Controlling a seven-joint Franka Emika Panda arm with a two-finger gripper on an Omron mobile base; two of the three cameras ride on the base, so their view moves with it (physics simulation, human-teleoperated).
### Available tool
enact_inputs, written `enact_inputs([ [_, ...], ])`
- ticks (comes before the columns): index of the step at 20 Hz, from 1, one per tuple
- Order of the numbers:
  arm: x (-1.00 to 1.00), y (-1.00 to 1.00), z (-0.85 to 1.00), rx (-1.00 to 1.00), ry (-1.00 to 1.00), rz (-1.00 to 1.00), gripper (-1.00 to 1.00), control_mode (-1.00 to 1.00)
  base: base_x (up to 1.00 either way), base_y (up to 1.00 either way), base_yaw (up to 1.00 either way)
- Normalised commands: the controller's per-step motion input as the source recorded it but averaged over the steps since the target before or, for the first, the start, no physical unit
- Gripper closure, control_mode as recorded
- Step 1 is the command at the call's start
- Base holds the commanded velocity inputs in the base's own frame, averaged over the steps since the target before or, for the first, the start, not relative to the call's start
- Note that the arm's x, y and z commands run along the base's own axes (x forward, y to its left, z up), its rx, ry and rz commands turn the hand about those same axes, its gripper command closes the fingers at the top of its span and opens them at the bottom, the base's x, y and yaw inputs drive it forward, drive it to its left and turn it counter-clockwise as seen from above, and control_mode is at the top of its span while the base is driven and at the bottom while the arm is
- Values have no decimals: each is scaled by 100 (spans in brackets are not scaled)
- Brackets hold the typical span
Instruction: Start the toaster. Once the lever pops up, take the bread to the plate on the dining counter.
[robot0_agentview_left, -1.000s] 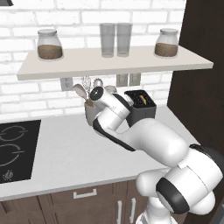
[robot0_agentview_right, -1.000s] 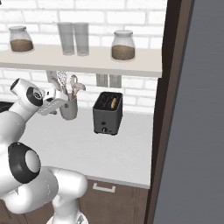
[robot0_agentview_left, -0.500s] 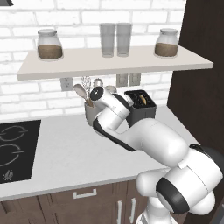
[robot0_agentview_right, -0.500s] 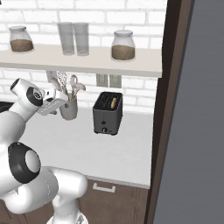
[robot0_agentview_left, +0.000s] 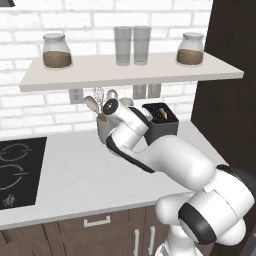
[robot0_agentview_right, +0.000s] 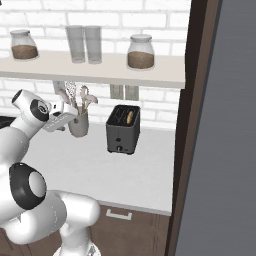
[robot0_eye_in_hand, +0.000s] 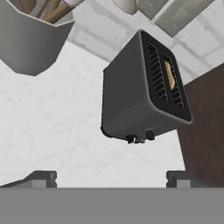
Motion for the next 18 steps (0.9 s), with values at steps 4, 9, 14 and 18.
enact_inputs([
  [4, 0, 0, 0, 0, 0, 0, -100, -100, 0, 0, 0],
  [9, 0, 0, 0, 0, 0, 0, -100, -100, 0, 0, 0],
  [14, 0, 0, 0, 0, 0, 0, -100, -100, 0, 0, 0],
  [18, 0, 0, 0, 0, 0, 0, -100, -100, 0, 0, 0],
])
